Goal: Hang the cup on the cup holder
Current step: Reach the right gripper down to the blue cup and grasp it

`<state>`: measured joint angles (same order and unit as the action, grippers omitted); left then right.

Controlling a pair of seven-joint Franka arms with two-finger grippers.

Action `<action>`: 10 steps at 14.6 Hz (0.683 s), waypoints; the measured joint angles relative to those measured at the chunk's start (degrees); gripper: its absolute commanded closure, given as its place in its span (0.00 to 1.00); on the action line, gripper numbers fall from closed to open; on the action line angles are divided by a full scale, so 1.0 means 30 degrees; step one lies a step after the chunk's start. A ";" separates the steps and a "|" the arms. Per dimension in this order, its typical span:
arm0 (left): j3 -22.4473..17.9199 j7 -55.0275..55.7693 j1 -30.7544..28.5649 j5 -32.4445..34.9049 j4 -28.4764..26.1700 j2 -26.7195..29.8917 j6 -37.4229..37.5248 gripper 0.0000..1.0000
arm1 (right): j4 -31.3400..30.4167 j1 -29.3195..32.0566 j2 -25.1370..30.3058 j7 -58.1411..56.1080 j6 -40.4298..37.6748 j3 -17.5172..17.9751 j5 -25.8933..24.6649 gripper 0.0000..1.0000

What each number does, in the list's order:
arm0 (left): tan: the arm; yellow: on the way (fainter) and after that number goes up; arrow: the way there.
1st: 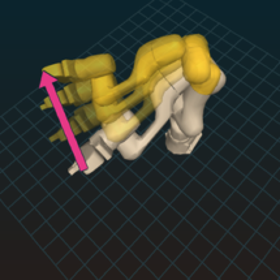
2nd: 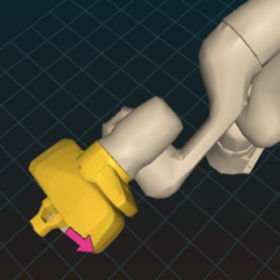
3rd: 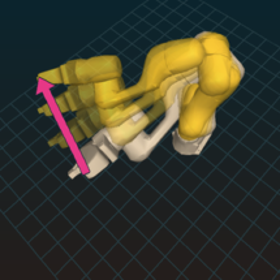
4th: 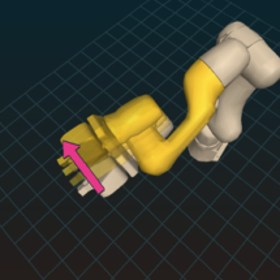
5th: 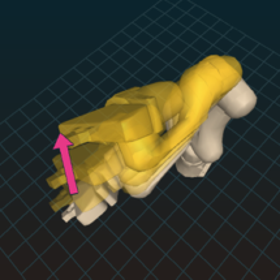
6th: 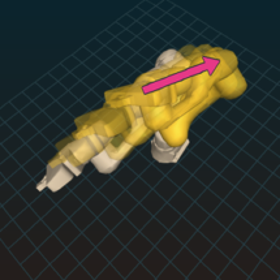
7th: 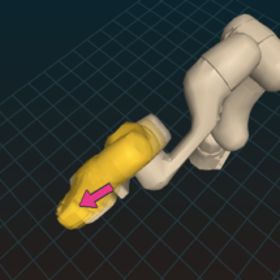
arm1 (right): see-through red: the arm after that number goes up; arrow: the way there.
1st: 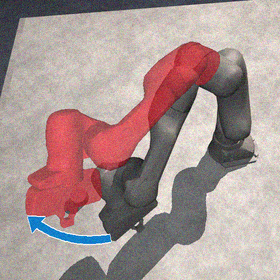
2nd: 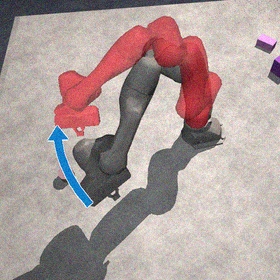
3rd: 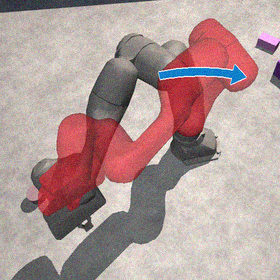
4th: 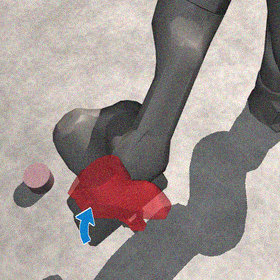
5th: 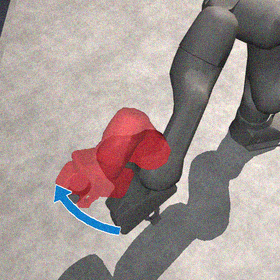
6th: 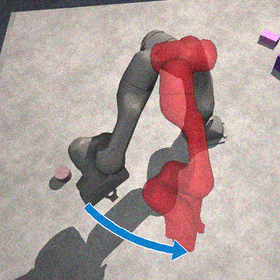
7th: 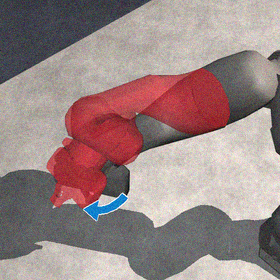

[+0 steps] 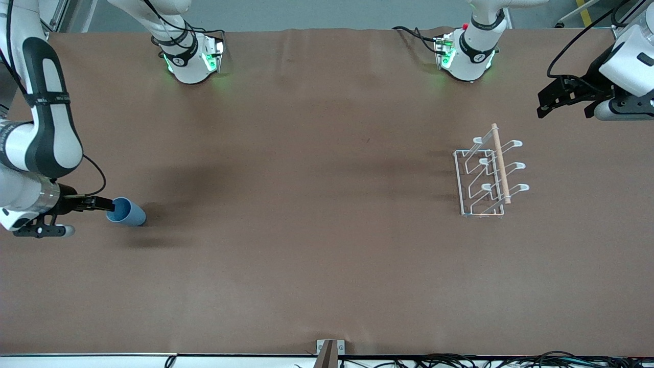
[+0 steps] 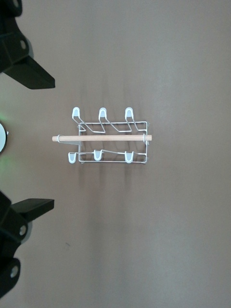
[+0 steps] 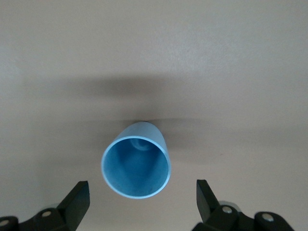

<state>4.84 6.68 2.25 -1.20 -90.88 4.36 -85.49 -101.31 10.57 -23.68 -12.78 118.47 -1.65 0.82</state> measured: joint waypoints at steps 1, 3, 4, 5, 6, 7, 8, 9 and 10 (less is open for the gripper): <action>-0.0001 0.0000 0.0000 0.0000 0.0002 -0.0001 0.0000 0.00 | -0.0131 0.0203 -0.0234 -0.0379 0.0249 -0.0004 0.0003 0.04; -0.0001 0.0000 0.0000 -0.0001 0.0003 -0.0002 0.0002 0.00 | -0.0480 0.0578 -0.0614 -0.0892 0.0928 -0.0009 0.0017 0.04; -0.0001 0.0000 0.0000 -0.0036 0.0003 -0.0003 0.0004 0.00 | -0.0755 0.0663 -0.0725 -0.1002 0.1435 -0.0010 0.0017 0.05; -0.0001 0.0000 0.0000 -0.0062 0.0003 -0.0004 0.0005 0.00 | -0.1043 0.0680 -0.0808 -0.1100 0.1966 -0.0008 0.0017 0.07; 0.0000 0.0000 0.0000 -0.0080 0.0003 -0.0004 0.0005 0.00 | -0.1302 0.0678 -0.0890 -0.1180 0.2352 0.0018 0.0017 0.09; 0.0000 0.0000 0.0000 -0.0096 0.0003 -0.0004 0.0005 0.00 | -0.1476 0.0675 -0.1005 -0.1238 0.2653 0.0049 0.0017 0.13; 0.0000 0.0000 0.0000 -0.0100 0.0004 -0.0005 0.0005 0.00 | -0.1568 0.0671 -0.1161 -0.1278 0.3002 0.0073 0.0018 0.19; 0.0000 0.0000 0.0000 -0.0101 0.0004 -0.0005 0.0005 0.00 | -0.1604 0.0659 -0.1355 -0.1314 0.3328 0.0101 0.0017 0.39; 0.0000 0.0000 0.0000 -0.0101 0.0004 -0.0006 0.0005 0.00 | -0.1607 0.0643 -0.1541 -0.1359 0.3527 0.0121 0.0017 0.68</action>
<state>4.84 6.67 2.25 -1.51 -90.87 4.35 -85.47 -106.14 12.50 -28.30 -16.85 129.05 -1.28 0.87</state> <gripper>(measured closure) 0.000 0.154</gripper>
